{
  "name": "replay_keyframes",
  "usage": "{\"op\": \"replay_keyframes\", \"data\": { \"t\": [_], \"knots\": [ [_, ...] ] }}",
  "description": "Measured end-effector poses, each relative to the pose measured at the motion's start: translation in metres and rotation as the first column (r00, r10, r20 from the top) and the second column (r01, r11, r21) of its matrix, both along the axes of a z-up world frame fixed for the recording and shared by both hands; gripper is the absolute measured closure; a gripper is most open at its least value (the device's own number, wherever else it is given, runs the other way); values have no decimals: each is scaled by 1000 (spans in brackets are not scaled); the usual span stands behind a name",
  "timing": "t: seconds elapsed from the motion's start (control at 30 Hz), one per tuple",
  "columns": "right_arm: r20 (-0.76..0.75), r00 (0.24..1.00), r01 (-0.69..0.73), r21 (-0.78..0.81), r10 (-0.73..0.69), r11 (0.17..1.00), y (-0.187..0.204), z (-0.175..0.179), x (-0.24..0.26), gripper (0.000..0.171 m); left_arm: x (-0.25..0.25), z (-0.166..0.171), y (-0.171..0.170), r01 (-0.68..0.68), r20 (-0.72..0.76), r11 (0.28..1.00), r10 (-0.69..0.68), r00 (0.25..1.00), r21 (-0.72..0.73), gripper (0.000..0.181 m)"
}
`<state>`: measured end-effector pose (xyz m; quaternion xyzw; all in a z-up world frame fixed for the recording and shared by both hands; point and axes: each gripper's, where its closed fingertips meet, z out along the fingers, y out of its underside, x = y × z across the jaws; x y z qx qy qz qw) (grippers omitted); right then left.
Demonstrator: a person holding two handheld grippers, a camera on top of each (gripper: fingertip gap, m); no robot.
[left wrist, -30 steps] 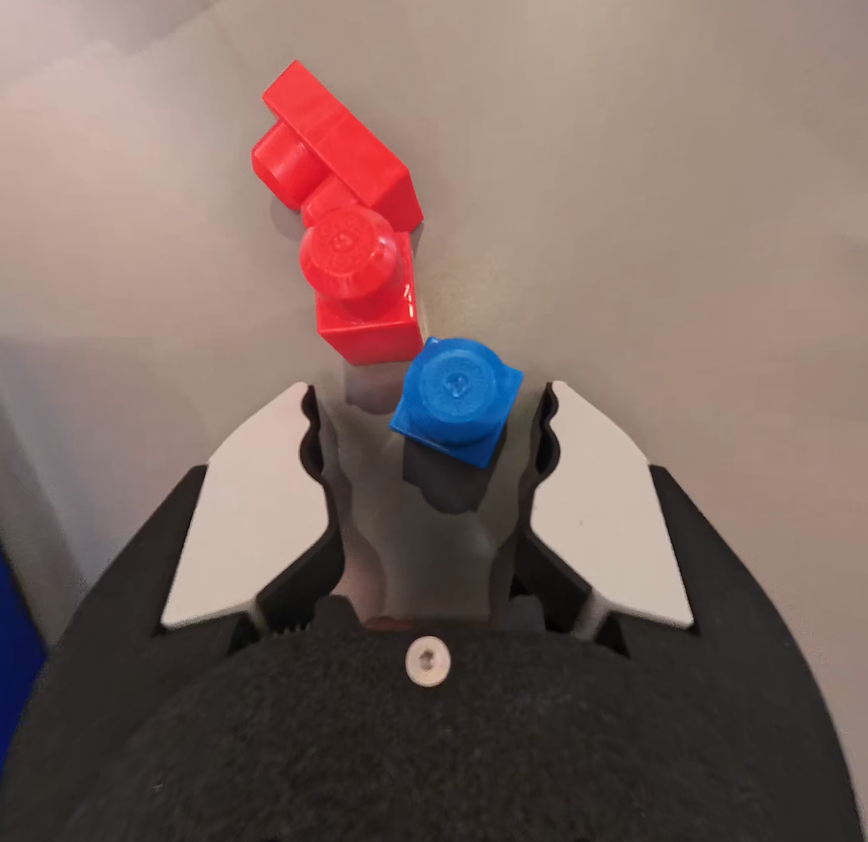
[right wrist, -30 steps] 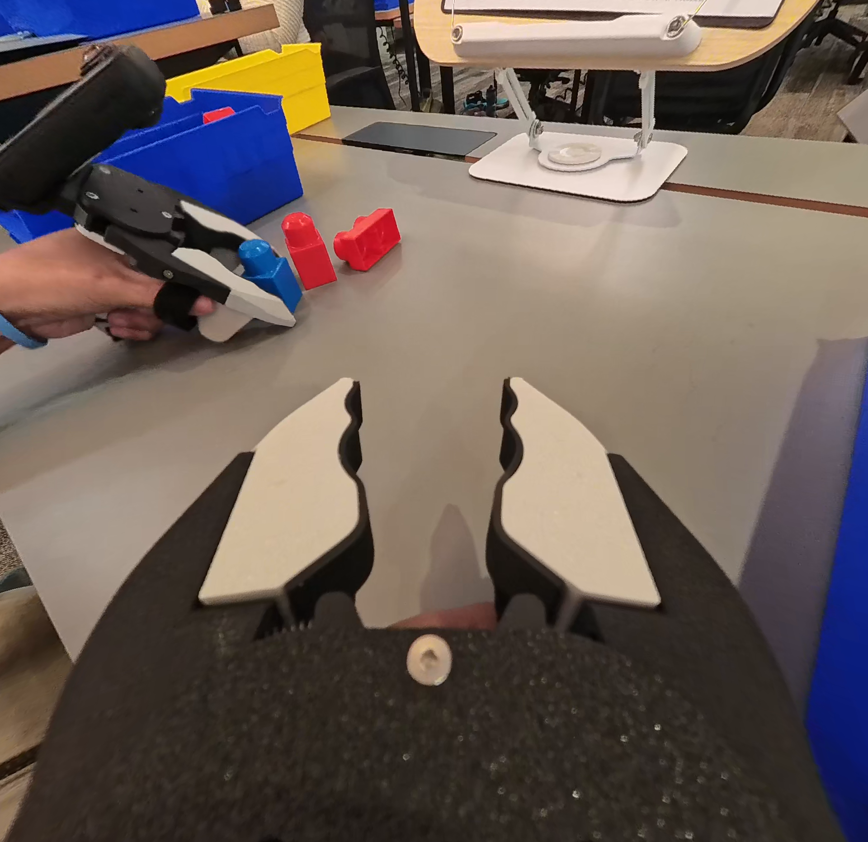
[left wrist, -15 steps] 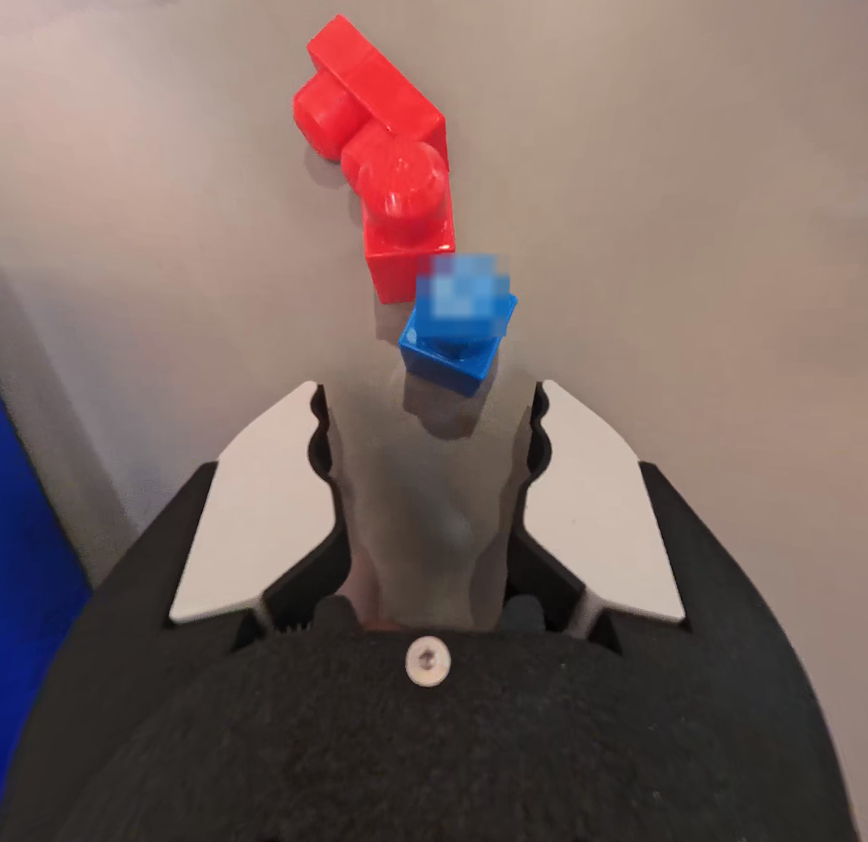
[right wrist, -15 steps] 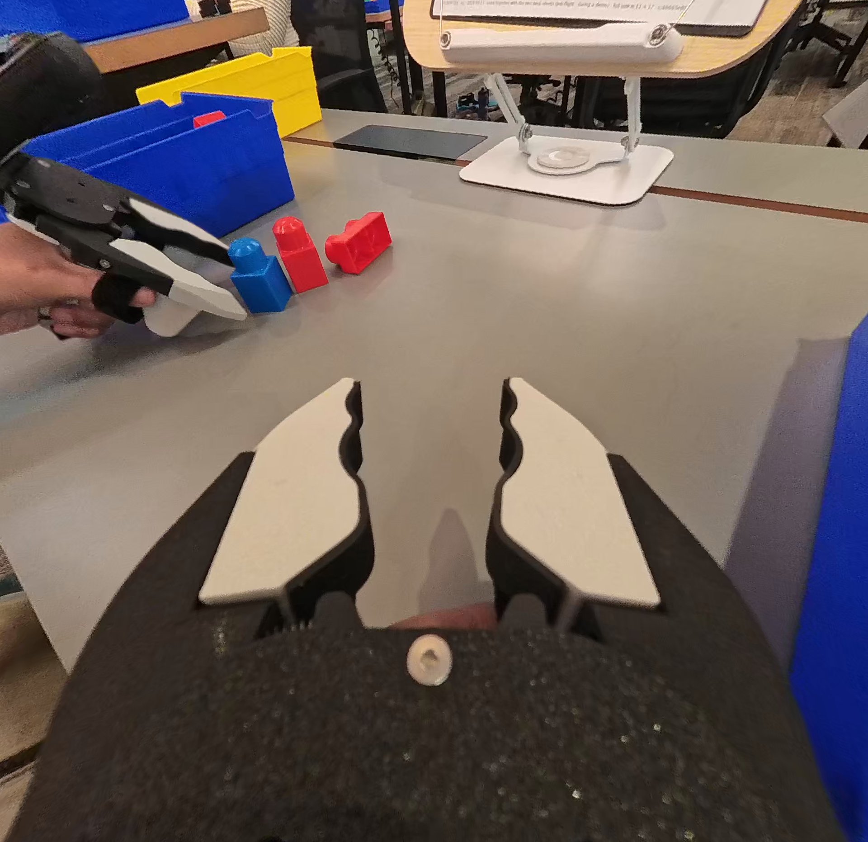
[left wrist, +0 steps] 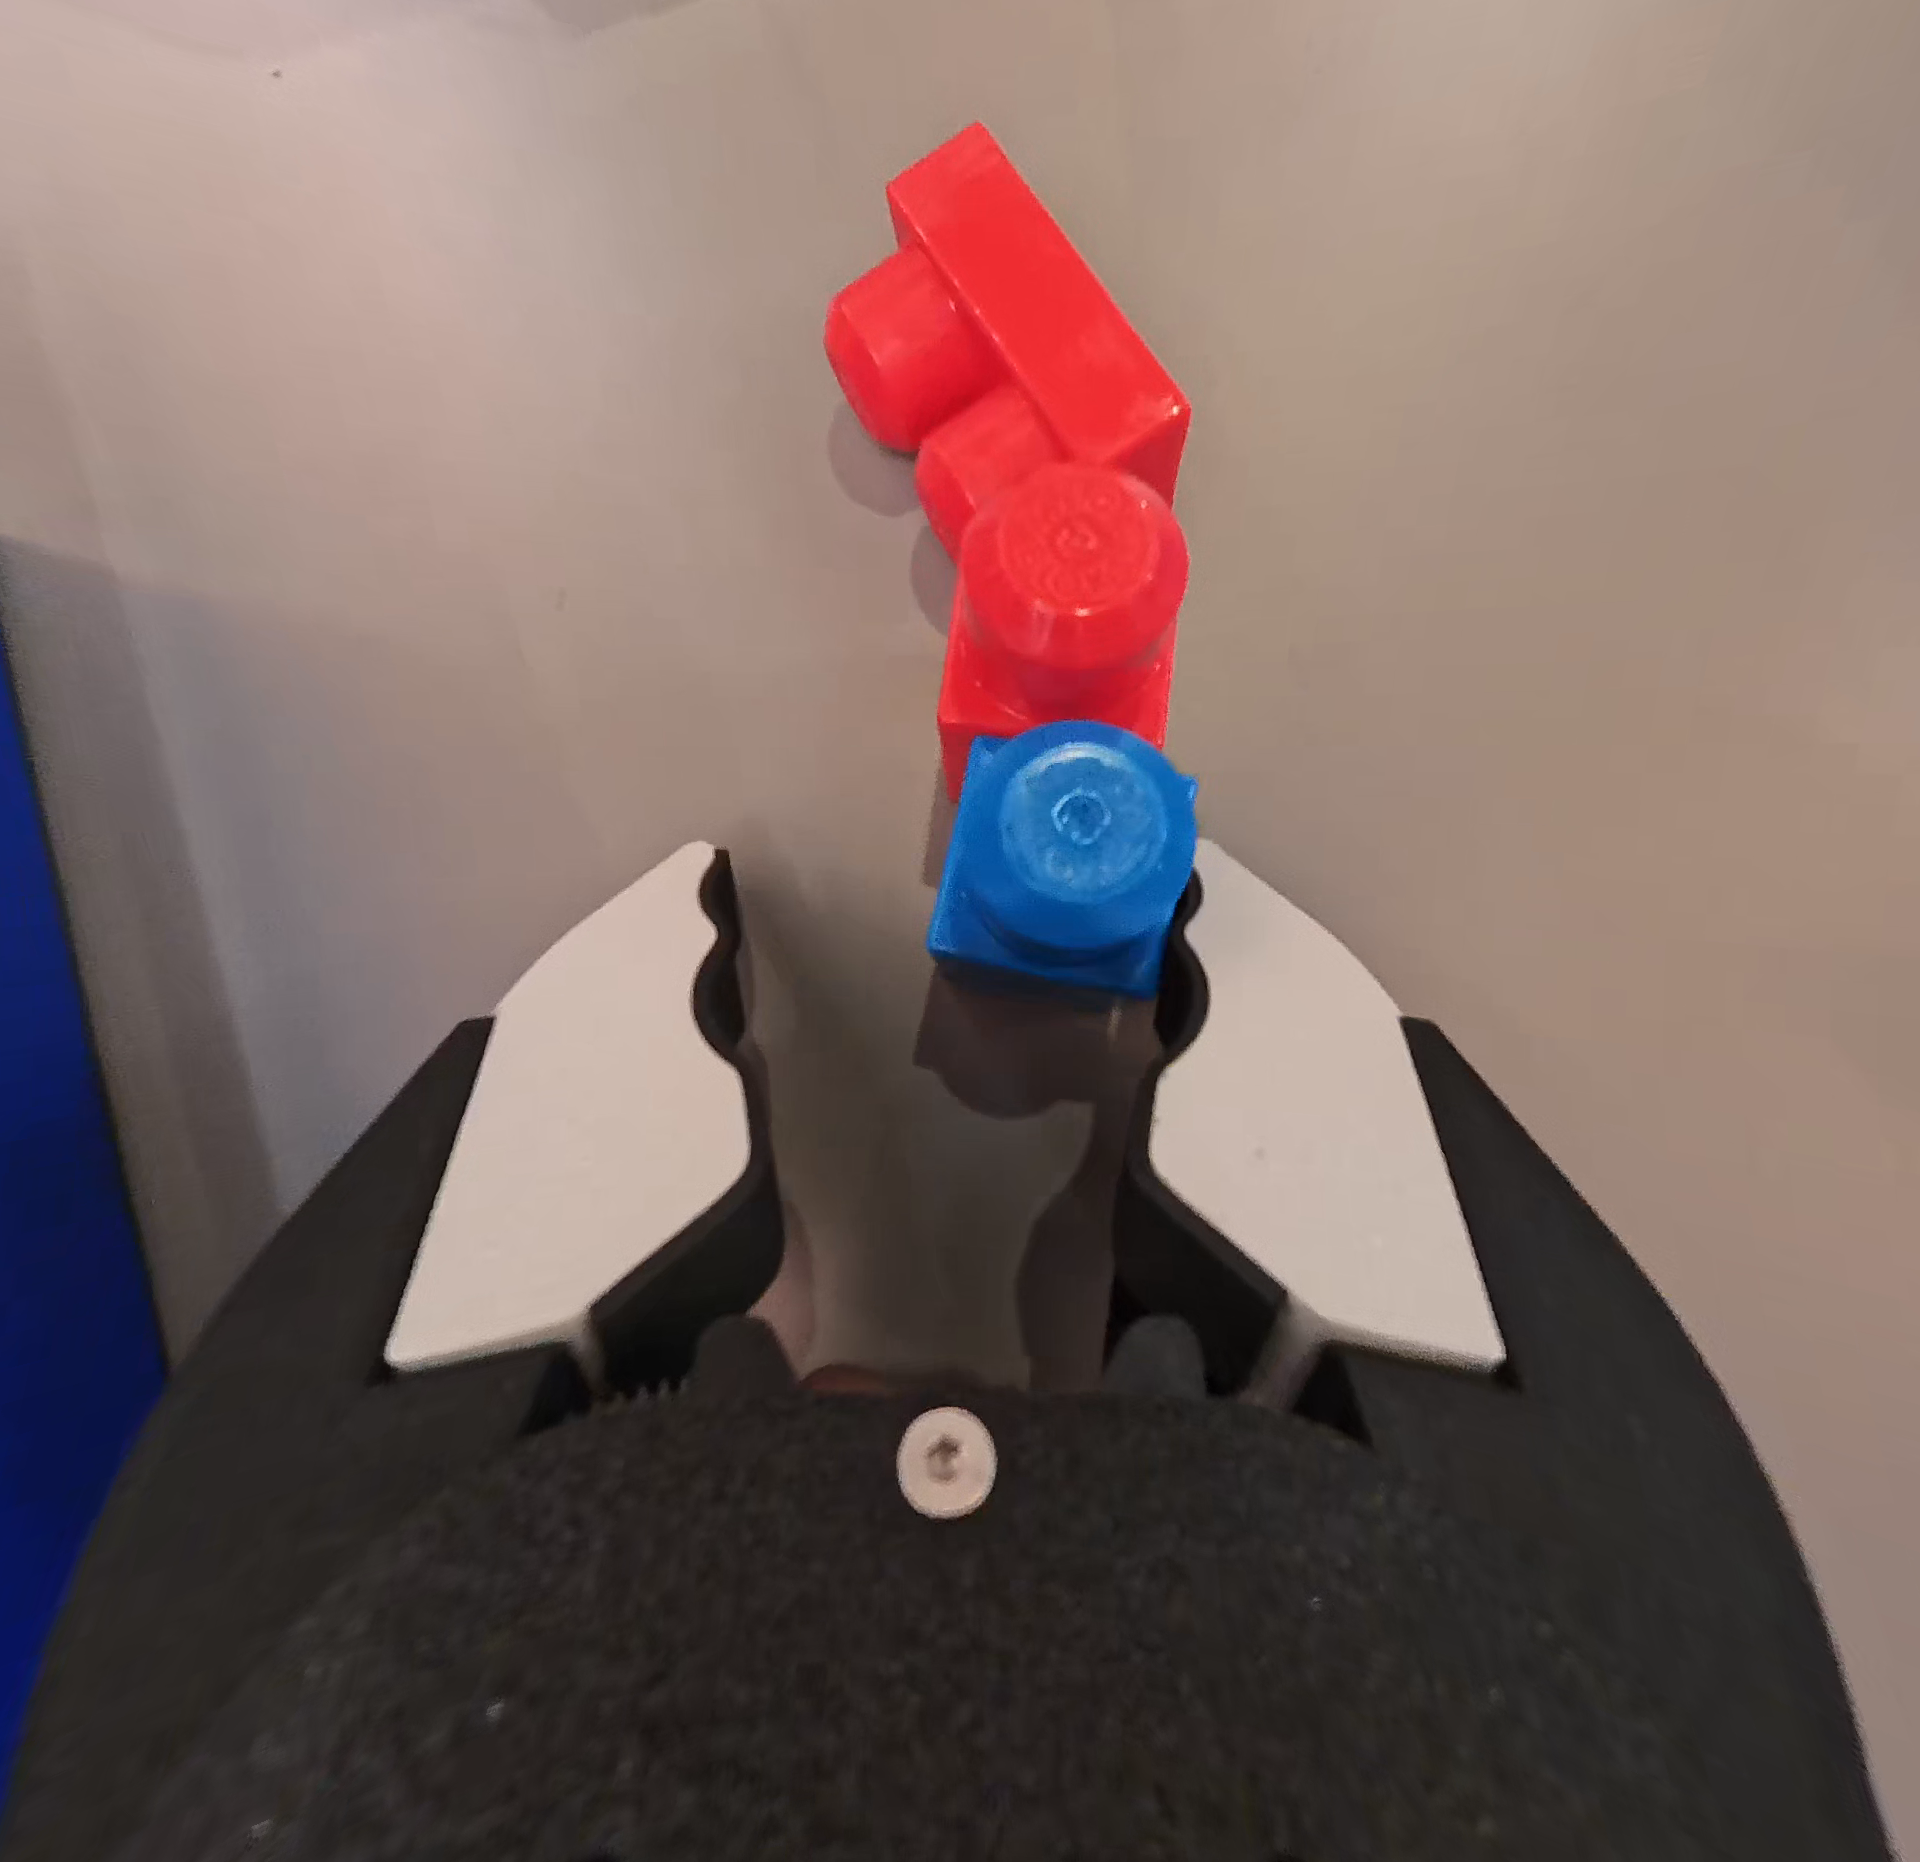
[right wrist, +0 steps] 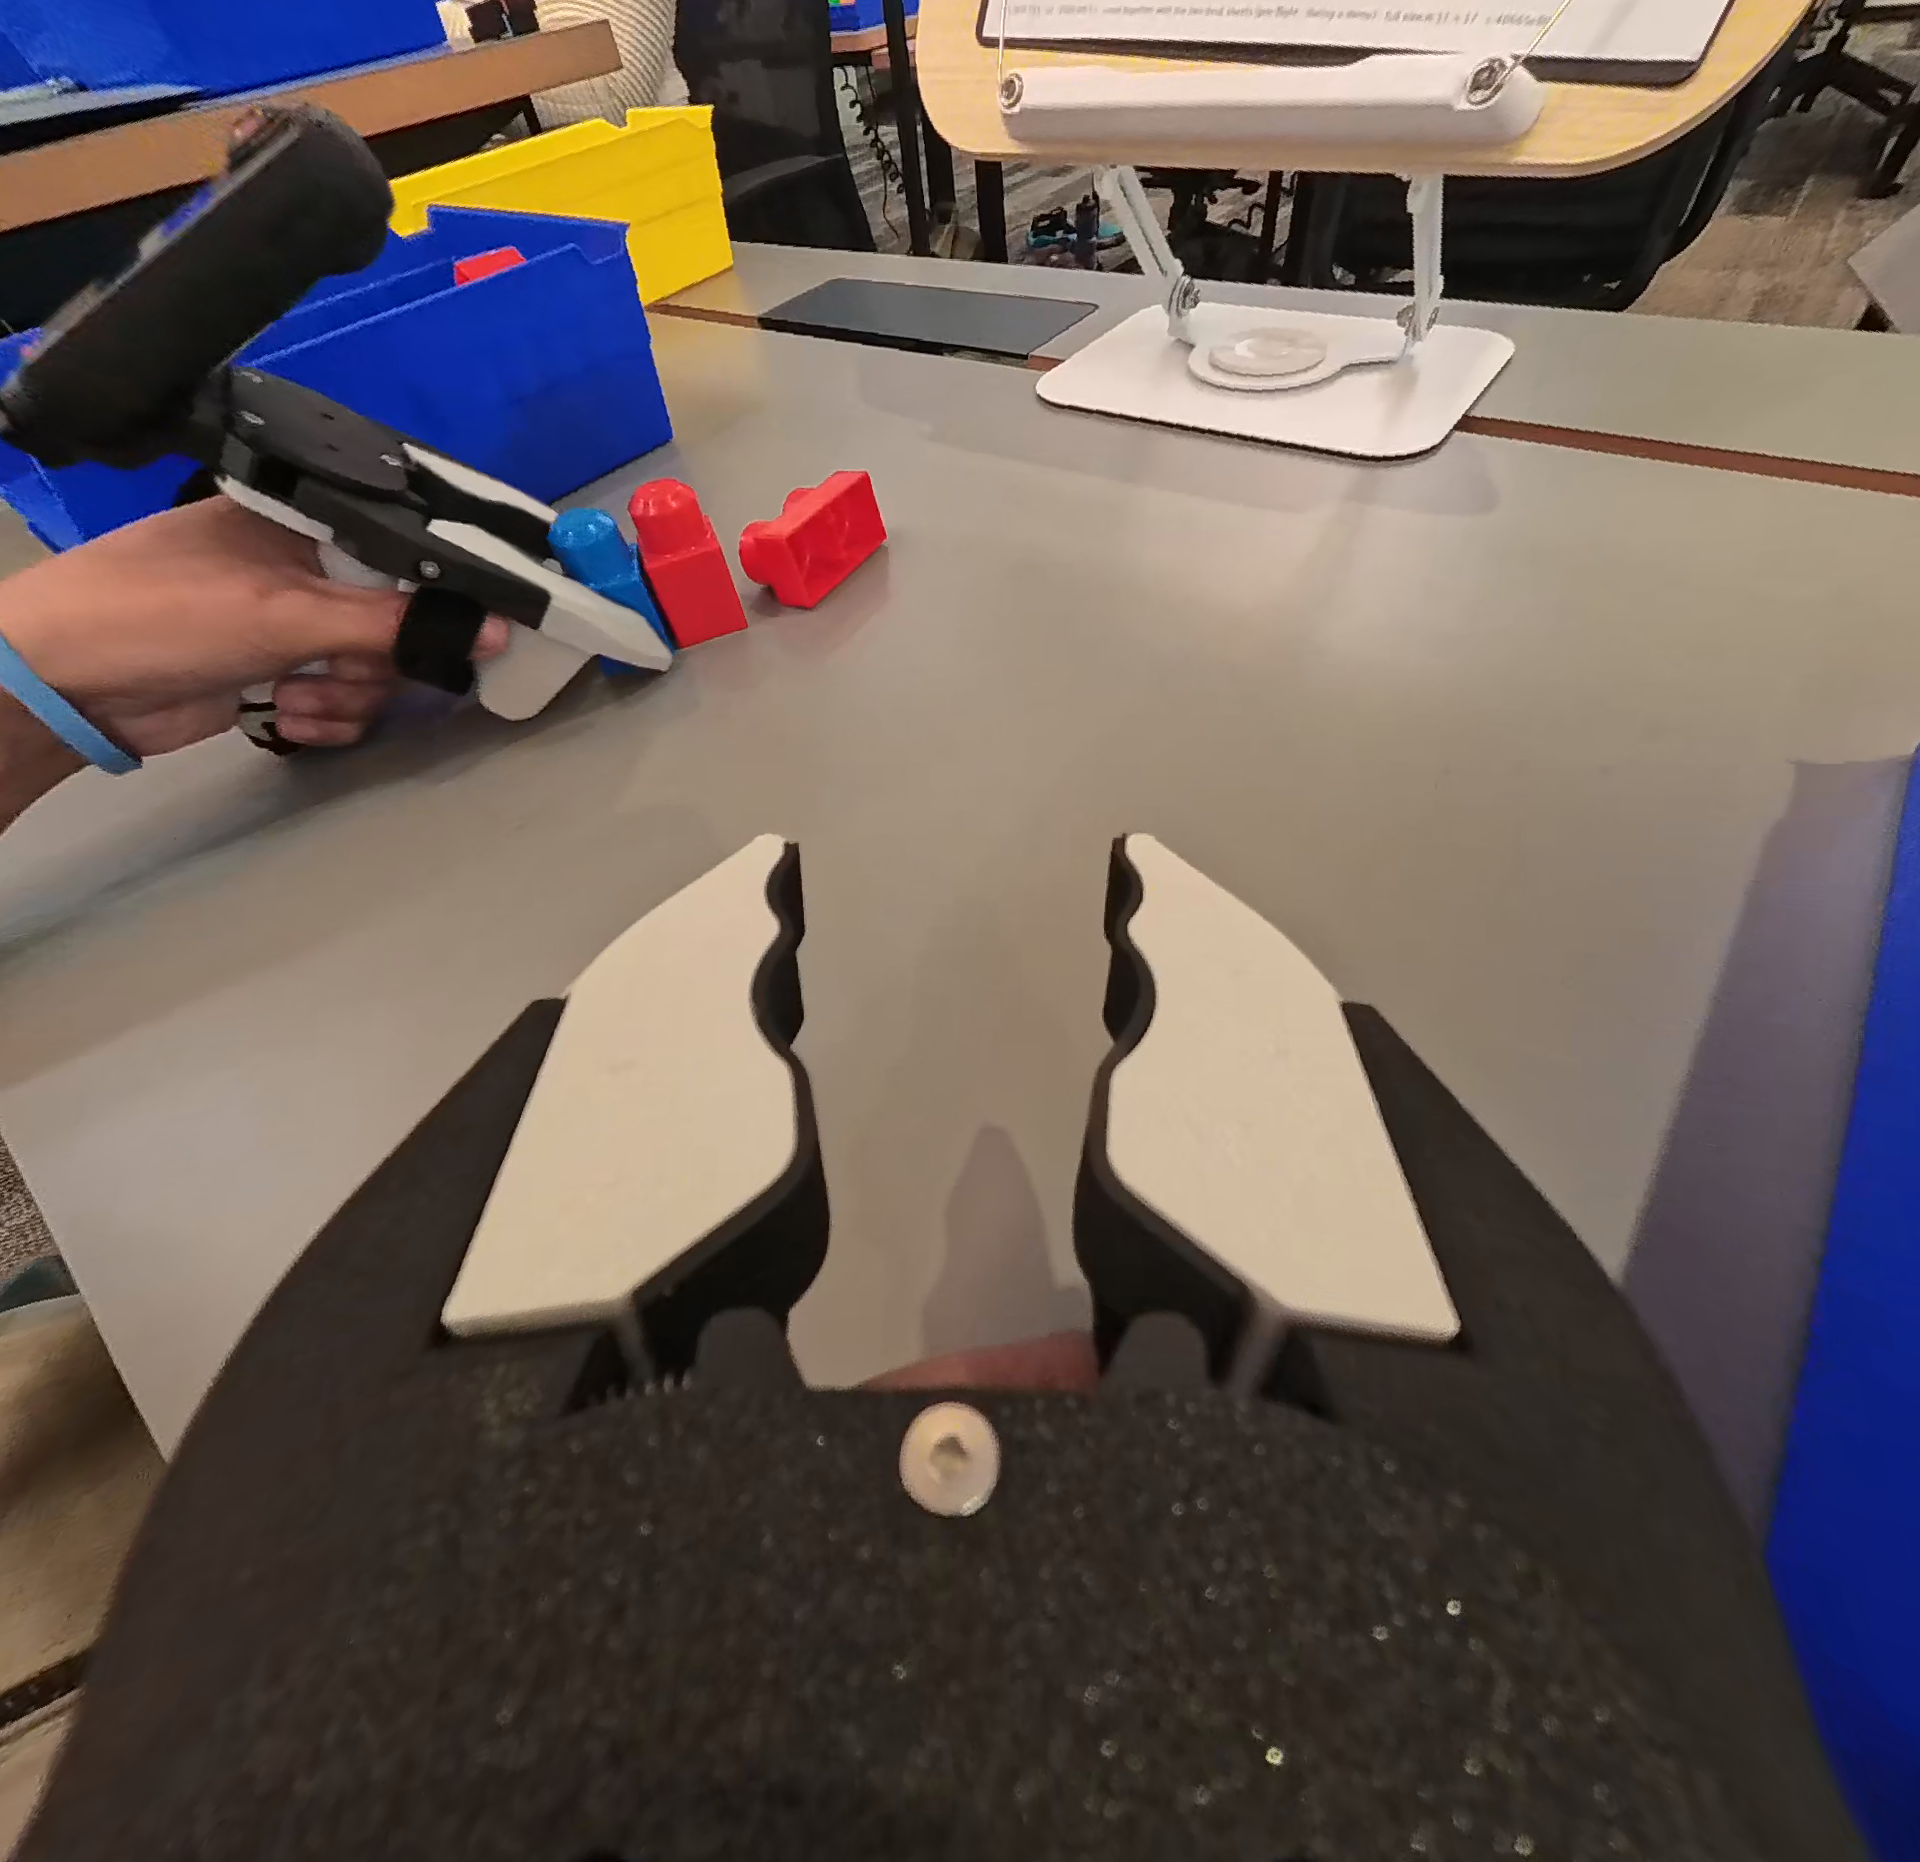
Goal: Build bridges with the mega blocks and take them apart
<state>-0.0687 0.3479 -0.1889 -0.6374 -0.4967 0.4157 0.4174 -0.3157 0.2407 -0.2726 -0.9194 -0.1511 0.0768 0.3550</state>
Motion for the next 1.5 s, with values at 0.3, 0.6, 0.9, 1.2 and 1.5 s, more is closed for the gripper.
{"op": "replay_keyframes", "data": {
  "t": [0.3,0.6,0.9,1.2,1.5],
  "knots": [
    [1,1000,-2,1,2,1000,0,0,0,116,11,6,17,91,-28,995,-90,996,39,110],
    [2,1000,1,6,-1,1000,0,1,1,117,8,1,29,114,-26,993,-114,993,8,118],
    [7,1000,-2,3,2,1000,0,-1,0,118,-1,1,32,88,-31,996,-88,996,10,118],
    [5,1000,7,1,-7,1000,4,0,3,119,6,1,40,142,-31,990,-142,989,4,120],
    [9,1000,2,-1,-2,1000,3,-2,3,120,4,0,43,127,14,992,-127,992,1,128]
  ]
}}
